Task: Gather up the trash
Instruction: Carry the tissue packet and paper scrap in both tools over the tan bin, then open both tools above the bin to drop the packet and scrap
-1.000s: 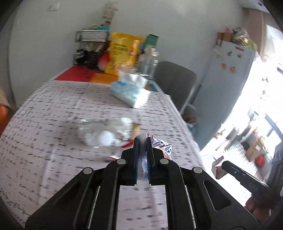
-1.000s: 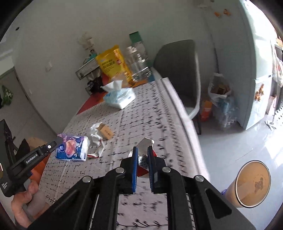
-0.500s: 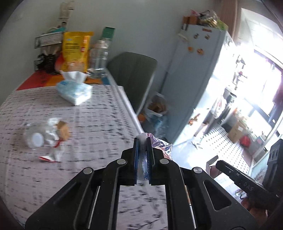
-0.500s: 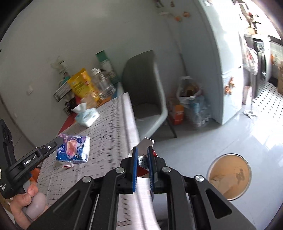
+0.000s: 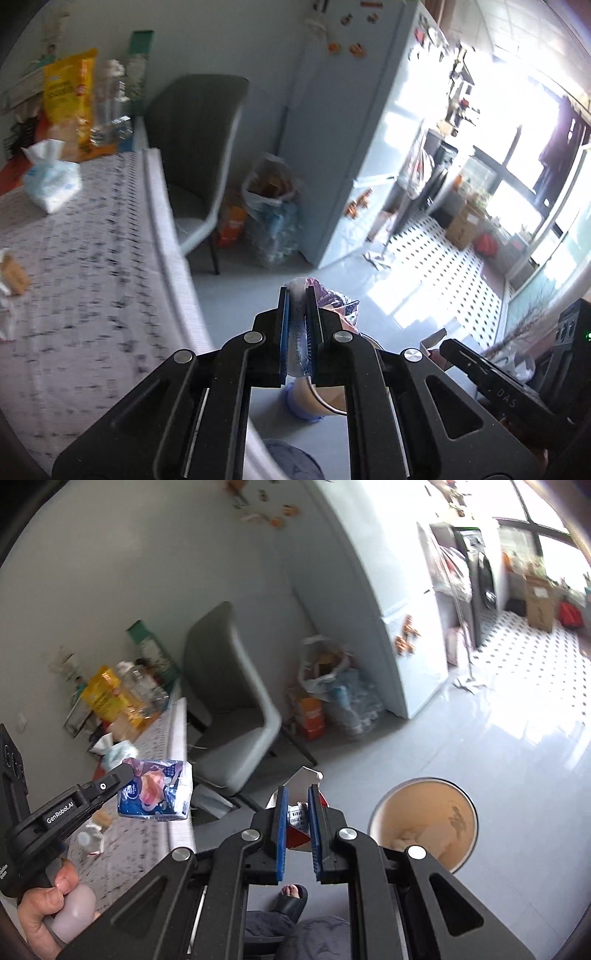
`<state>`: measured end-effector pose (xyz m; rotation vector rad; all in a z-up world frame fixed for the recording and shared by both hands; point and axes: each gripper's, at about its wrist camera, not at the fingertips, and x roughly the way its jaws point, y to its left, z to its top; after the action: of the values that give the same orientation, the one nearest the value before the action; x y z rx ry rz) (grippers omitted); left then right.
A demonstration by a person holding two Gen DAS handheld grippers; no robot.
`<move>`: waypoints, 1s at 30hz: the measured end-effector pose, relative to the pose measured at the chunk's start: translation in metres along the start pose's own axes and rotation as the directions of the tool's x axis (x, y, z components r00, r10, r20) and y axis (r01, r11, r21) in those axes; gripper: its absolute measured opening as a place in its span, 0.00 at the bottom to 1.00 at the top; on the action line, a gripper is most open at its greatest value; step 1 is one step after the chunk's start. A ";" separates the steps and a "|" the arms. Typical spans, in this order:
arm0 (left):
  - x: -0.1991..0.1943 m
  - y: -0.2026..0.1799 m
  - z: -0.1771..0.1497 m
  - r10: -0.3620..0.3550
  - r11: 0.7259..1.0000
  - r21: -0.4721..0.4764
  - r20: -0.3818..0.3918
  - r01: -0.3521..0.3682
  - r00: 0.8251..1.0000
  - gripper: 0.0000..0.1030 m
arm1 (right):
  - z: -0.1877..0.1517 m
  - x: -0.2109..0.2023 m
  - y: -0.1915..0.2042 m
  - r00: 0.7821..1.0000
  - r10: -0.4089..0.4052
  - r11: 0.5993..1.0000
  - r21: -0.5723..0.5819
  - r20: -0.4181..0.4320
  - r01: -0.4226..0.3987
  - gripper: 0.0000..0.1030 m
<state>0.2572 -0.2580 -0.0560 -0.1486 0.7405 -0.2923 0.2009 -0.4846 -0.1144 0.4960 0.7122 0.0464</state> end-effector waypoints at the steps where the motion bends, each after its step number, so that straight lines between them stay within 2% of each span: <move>1: 0.008 -0.005 -0.001 -0.006 1.000 0.006 -0.010 0.006 1.000 0.08 | 0.000 0.003 -0.011 1.000 -0.018 1.000 0.012 -0.003 0.018 0.11; 12: 0.096 -0.045 -0.016 -0.059 0.998 0.012 -0.137 0.061 0.989 0.08 | -0.006 0.050 -0.090 0.991 -0.116 0.988 0.095 -0.066 0.122 0.11; 22: 0.140 -0.045 -0.031 -0.064 0.998 0.003 -0.222 0.066 0.973 0.08 | -0.004 0.102 -0.139 0.977 -0.183 0.964 0.173 -0.106 0.200 0.12; 25: 0.148 -0.051 -0.034 -0.078 0.997 0.003 -0.247 0.081 0.966 0.08 | 0.000 0.115 -0.152 0.975 -0.192 0.959 0.189 -0.116 0.211 0.15; 26: 0.149 -0.054 -0.034 -0.082 0.996 0.006 -0.252 0.086 0.964 0.08 | 0.001 0.117 -0.158 0.973 -0.199 0.954 0.202 -0.116 0.219 0.20; 27: 0.150 -0.059 -0.035 -0.088 0.995 0.014 -0.258 0.095 0.962 0.08 | 0.001 0.118 -0.164 0.972 -0.204 0.949 0.219 -0.116 0.226 0.32; 30: 0.156 -0.071 -0.033 -0.103 0.993 0.025 -0.276 0.115 0.956 0.08 | 0.001 0.114 -0.179 0.973 -0.202 0.938 0.264 -0.110 0.224 0.36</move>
<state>0.3290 -0.3758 -0.1637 -0.1117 1.0028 -0.4389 0.2658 -0.6194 -0.2649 0.6824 0.8547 -0.2404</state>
